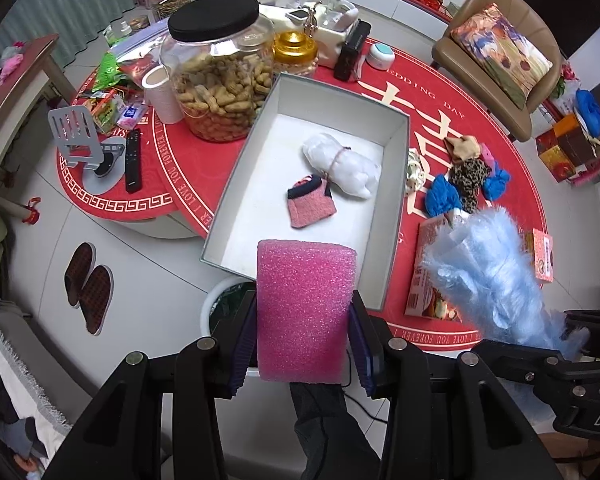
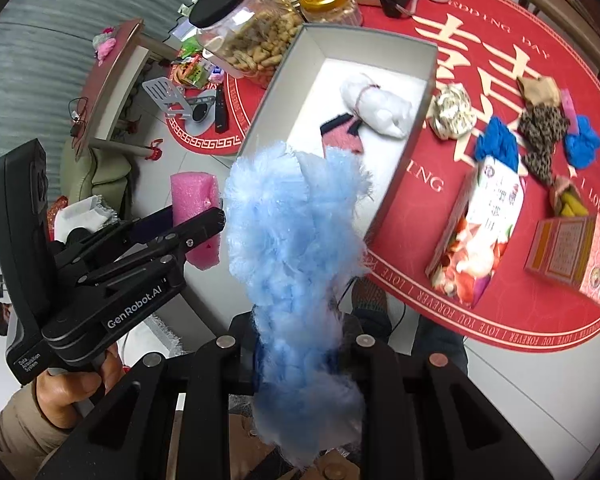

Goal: Organize soft objects
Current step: 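Carry the blue scarf and pink sponge with both tools over the white box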

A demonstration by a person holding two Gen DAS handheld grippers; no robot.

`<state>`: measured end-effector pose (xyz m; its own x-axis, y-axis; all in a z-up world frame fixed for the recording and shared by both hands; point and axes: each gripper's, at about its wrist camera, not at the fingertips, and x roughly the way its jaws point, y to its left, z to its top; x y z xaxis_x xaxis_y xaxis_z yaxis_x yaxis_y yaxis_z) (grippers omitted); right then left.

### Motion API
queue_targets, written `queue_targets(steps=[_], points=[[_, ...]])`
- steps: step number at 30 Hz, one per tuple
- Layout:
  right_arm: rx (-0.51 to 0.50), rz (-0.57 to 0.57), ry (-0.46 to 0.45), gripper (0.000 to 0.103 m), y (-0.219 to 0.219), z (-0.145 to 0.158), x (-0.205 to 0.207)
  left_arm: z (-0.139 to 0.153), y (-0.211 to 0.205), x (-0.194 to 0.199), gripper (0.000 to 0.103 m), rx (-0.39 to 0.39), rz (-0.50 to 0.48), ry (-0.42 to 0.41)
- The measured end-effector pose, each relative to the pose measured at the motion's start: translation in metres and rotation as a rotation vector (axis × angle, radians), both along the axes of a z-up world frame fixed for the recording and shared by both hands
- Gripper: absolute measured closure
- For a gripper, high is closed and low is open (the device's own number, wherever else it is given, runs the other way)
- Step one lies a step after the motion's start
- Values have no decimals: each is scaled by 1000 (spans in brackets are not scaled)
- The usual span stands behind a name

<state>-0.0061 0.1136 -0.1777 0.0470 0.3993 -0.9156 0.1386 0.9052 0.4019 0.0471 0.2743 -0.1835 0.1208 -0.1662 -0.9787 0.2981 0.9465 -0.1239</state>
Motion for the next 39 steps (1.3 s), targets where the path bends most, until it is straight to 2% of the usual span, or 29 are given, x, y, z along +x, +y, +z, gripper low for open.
queue_targets(steps=[10, 24, 39], points=[[-34, -7, -14, 77, -5, 14, 24, 4, -5, 19, 59, -14, -11, 0], [-74, 8, 16, 77, -11, 7, 49, -7, -14, 40, 59, -5, -11, 16], [-97, 13, 35, 77, -7, -24, 88, -47, -21, 71, 59, 60, 19, 49]])
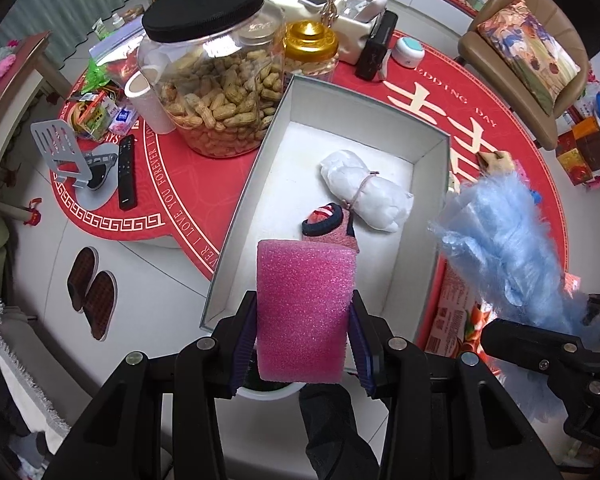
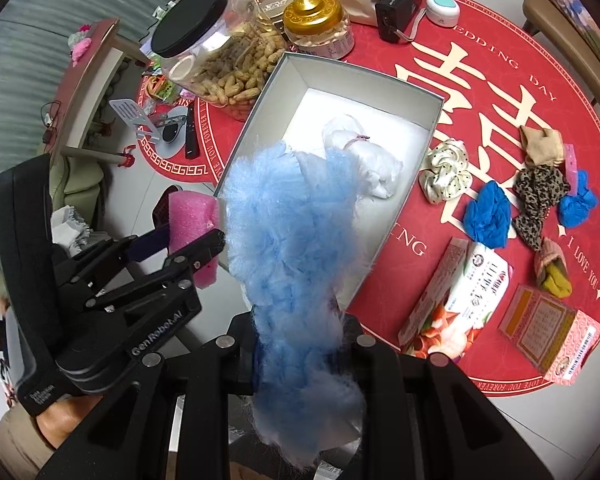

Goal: Organize soft objects
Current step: 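Carry the blue scarf and pink sponge with both tools over the white box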

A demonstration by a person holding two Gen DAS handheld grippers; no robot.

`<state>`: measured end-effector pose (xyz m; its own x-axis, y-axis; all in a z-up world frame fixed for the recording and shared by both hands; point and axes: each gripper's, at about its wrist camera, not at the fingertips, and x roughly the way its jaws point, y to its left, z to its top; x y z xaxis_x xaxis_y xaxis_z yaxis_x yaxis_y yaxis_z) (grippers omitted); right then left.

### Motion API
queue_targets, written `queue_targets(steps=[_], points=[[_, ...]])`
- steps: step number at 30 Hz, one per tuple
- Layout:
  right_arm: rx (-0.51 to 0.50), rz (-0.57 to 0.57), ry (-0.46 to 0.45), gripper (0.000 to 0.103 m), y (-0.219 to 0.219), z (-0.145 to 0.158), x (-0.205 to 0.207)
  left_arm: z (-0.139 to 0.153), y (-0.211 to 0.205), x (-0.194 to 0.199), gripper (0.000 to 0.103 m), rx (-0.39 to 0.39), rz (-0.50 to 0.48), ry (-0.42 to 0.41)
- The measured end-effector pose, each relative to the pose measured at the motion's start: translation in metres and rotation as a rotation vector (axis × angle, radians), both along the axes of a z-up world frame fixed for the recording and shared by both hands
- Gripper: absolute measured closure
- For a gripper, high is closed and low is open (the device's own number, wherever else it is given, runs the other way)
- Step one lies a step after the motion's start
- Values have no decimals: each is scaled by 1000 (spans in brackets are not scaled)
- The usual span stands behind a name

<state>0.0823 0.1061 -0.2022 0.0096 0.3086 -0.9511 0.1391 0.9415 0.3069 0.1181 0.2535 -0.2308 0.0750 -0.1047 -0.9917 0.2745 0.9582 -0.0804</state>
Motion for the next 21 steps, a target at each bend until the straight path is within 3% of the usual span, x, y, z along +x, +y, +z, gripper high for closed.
queue_targets(steps=[21], points=[[22, -36, 30, 77, 2, -59, 44, -57, -12, 15, 59, 61, 47, 48]])
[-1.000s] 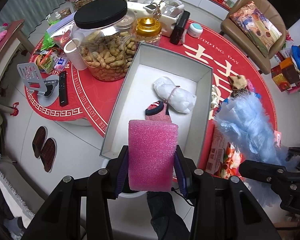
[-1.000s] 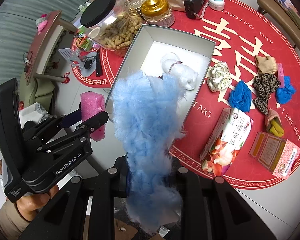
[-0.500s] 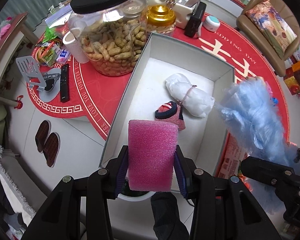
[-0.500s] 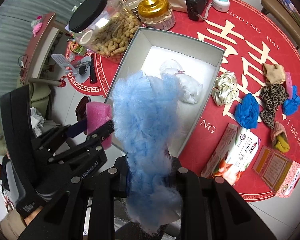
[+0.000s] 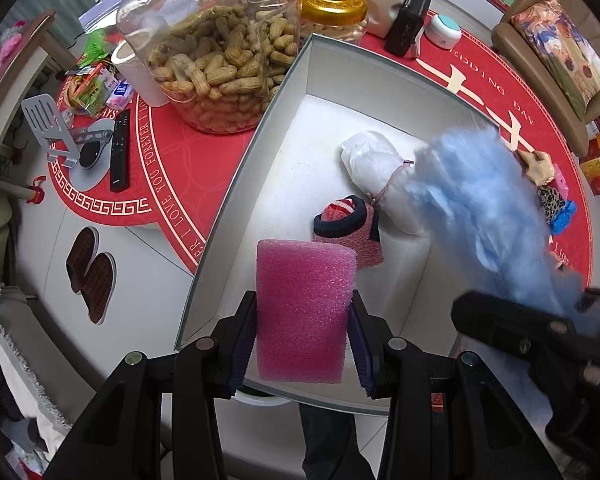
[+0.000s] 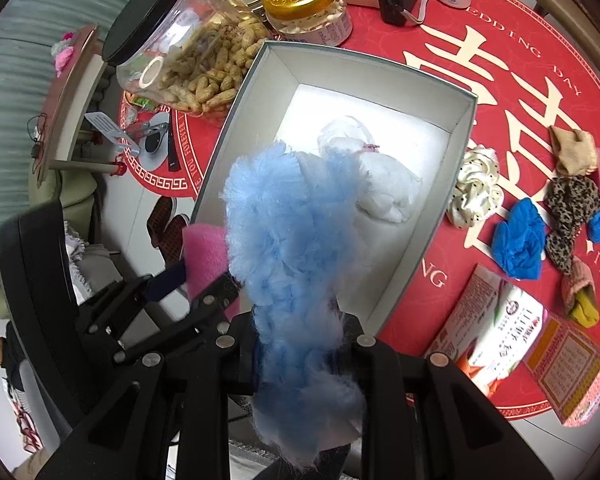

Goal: Organize soft objects
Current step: 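Carry the blue scarf and pink sponge with both tools over the white box, then open both tools to drop the scarf and sponge into the box, then withdraw both tools from the box toward the items on the rug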

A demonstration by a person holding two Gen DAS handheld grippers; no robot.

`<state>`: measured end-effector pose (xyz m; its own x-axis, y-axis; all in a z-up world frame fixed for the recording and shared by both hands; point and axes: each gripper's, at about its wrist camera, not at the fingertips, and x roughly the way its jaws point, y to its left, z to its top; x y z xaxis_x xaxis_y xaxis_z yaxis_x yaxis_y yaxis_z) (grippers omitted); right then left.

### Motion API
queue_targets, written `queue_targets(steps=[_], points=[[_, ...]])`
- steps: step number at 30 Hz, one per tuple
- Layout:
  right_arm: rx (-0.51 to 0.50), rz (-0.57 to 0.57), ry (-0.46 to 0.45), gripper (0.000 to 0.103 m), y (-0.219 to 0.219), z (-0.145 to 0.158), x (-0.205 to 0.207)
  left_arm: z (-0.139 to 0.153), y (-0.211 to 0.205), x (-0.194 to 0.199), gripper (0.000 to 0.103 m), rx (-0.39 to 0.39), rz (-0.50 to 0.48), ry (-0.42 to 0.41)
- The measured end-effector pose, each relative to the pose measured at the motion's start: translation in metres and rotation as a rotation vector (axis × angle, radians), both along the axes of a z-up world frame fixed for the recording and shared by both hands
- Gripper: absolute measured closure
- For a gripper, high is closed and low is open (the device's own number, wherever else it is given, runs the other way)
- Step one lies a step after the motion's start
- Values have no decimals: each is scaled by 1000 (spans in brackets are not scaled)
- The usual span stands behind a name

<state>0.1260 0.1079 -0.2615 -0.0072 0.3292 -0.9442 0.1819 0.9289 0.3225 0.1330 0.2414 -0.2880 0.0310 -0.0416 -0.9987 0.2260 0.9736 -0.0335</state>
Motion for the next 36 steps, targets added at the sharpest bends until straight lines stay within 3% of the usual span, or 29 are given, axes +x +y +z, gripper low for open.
queue_targets(steps=[6, 8, 9, 10, 11, 12, 15, 19, 27, 32, 36], points=[[7, 15, -3, 71, 1, -7, 10, -3, 3, -1, 57, -24, 30, -2], [10, 21, -1, 61, 2, -7, 12, -4, 6, -1, 32, -36, 45, 3], [9, 22, -1, 56, 2, -6, 12, -3, 7, -1, 7, -41, 52, 2], [9, 20, -5, 45, 2, -5, 11, -2, 8, -1, 0, -43, 60, -1], [10, 16, -9, 31, 1, -4, 11, 0, 9, -1, 0, -43, 66, -3], [13, 7, -13, 24, -1, -3, 10, 0, 10, -2, 0, -52, 72, -4], [-7, -22, -17, 19, -10, 1, 7, 2, 13, -1, 0, -53, 91, -2], [8, -85, -14, 0, -26, 6, -2, 7, 13, -3, 0, -71, 89, 4], [52, -153, -15, 0, -42, 19, -27, 8, 10, -21, 0, -154, 94, 93], [73, -170, -28, 0, -47, 30, -51, 16, 1, -43, 0, -109, 31, 93], [68, -165, -32, 0, -51, 39, -71, 14, -8, -63, 0, -17, -39, 151]])
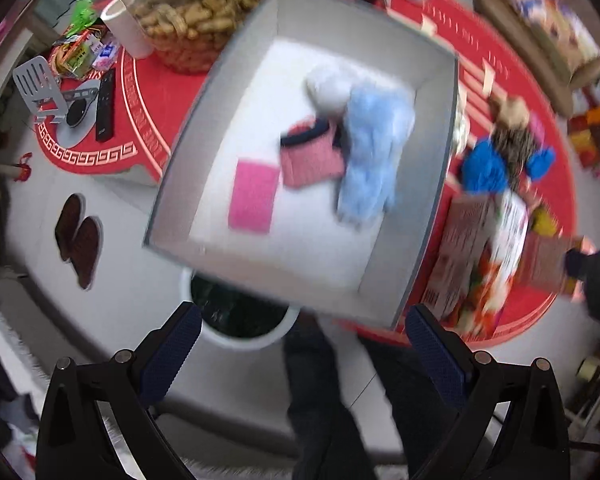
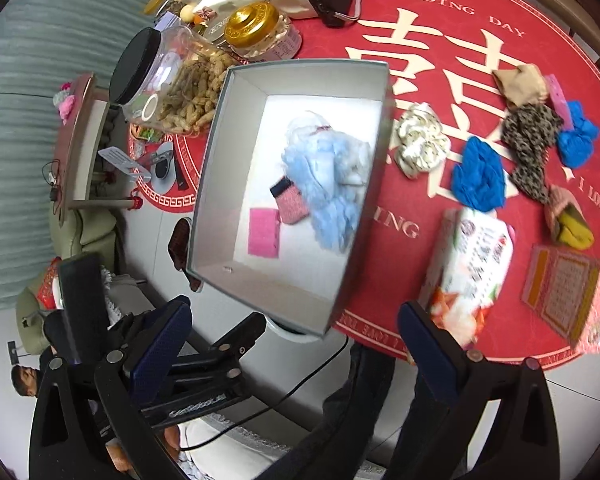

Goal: Organize soft objects
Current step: 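Withdraw both tools from the box toward the items on the rug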

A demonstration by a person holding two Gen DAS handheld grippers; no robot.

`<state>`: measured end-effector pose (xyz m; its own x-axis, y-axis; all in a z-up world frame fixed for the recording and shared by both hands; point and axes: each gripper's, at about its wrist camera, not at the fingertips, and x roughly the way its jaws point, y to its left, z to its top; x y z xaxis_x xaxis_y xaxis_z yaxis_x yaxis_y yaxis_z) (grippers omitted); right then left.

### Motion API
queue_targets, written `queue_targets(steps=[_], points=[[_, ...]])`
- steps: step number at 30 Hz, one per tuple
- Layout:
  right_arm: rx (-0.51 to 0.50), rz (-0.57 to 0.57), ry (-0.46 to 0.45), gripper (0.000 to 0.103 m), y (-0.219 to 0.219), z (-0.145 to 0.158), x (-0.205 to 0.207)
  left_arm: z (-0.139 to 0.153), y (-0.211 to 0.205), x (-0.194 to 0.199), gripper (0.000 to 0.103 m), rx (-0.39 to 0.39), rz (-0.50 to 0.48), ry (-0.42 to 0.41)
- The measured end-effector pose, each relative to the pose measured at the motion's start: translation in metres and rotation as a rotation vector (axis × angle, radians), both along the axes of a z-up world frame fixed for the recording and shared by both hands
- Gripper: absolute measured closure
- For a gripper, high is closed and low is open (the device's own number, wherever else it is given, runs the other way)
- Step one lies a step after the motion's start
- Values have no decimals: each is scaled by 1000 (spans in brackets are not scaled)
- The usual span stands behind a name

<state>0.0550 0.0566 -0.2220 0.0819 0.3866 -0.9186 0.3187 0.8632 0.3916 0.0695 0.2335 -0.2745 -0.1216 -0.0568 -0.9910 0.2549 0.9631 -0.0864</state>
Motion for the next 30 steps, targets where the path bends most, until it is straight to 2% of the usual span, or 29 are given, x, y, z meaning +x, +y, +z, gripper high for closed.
queue_targets(steps=[6, 9, 15, 20, 26, 30], points=[[-31, -23, -11, 0, -22, 17, -37, 19, -20, -22, 0, 13, -104, -15], [-38, -82, -43, 0, -45, 34, -57, 22, -35, -25, 0, -12, -140, 13], [-79, -302, -117, 0, -120, 72, -104, 44, -73, -16, 0, -71, -192, -28], [-177, -477, -137, 0, -192, 91, -134, 65, -116, 7, 0, -113, -208, -58], [-180, -596, -82, 0, -259, 78, -149, 62, -184, 42, 0, -158, -212, 6], [-128, -609, -23, 0, -286, 56, -143, 57, -227, 62, 0, -127, -228, -58]])
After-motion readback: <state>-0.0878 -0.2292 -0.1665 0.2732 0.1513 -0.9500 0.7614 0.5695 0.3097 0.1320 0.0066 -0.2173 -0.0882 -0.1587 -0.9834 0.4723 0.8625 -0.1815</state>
